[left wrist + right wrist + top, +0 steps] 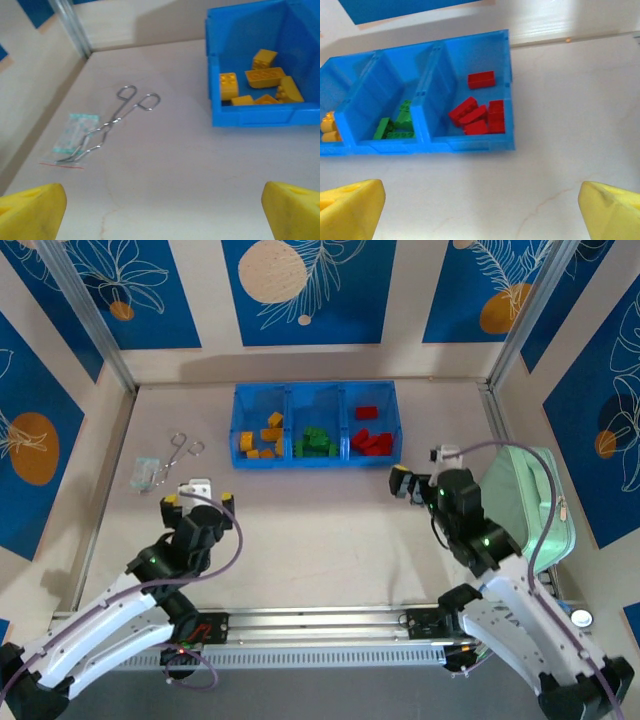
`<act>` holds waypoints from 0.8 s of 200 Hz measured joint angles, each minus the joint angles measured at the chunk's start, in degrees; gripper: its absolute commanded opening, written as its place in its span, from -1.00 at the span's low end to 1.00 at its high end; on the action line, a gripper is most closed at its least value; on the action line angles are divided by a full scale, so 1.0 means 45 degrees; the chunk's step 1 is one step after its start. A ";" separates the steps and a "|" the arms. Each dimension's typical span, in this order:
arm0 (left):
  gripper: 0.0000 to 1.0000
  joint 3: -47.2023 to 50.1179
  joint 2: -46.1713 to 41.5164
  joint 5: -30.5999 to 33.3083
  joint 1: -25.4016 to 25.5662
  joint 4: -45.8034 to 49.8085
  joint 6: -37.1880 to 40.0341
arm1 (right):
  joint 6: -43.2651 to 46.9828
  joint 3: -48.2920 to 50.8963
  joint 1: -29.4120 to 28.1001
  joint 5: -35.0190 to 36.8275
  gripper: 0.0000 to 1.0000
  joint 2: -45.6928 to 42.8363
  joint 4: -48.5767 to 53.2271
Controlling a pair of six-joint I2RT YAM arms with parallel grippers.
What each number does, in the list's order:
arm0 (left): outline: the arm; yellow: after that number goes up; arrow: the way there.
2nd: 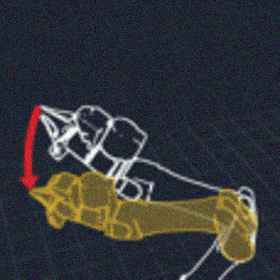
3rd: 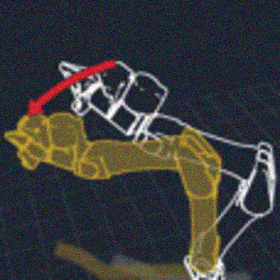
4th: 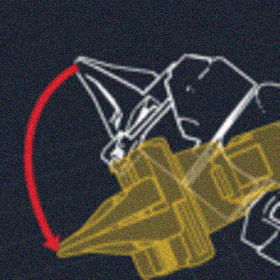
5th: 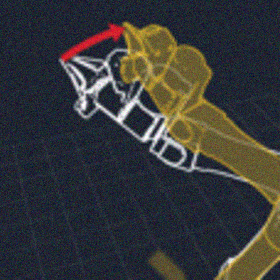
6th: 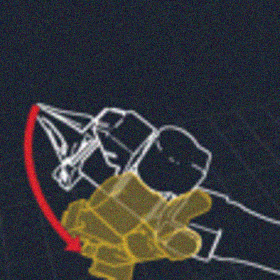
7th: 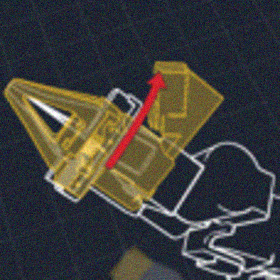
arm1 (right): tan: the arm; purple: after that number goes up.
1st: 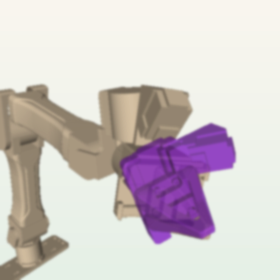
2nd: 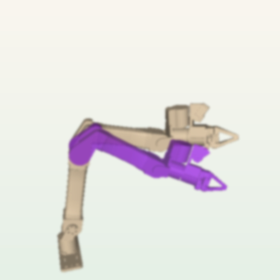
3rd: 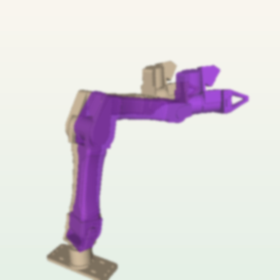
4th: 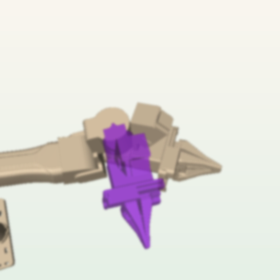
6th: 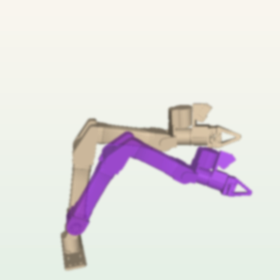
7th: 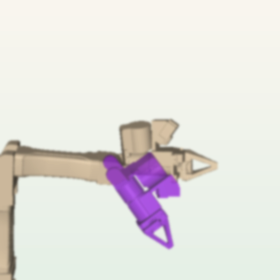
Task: Sort the legos into containers by color
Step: Reset both arms
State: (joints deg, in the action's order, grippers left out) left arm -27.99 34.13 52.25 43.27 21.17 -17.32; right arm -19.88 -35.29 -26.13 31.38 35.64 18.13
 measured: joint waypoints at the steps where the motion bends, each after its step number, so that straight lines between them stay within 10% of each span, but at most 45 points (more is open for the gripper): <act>1: 1.00 0.0015 -0.0019 0.0024 0.0000 -0.0005 0.0005 | -0.0005 0.0151 0.0000 0.0015 0.99 -0.0131 -0.0005; 77: 1.00 0.1613 -0.1326 0.2521 0.0000 -0.0733 0.1001 | -0.0160 0.4522 -0.0199 0.2045 0.98 -0.7038 0.0976; 160: 1.00 0.4391 -0.1399 0.3764 -0.0005 -0.5085 0.3696 | 0.1001 0.5795 -0.0209 0.3565 0.98 -0.5644 -0.0661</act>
State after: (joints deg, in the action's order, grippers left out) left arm -8.23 27.83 69.19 43.24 -1.72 -0.69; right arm -15.38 -9.21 -27.07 47.42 10.24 15.16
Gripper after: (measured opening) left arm 0.998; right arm 0.992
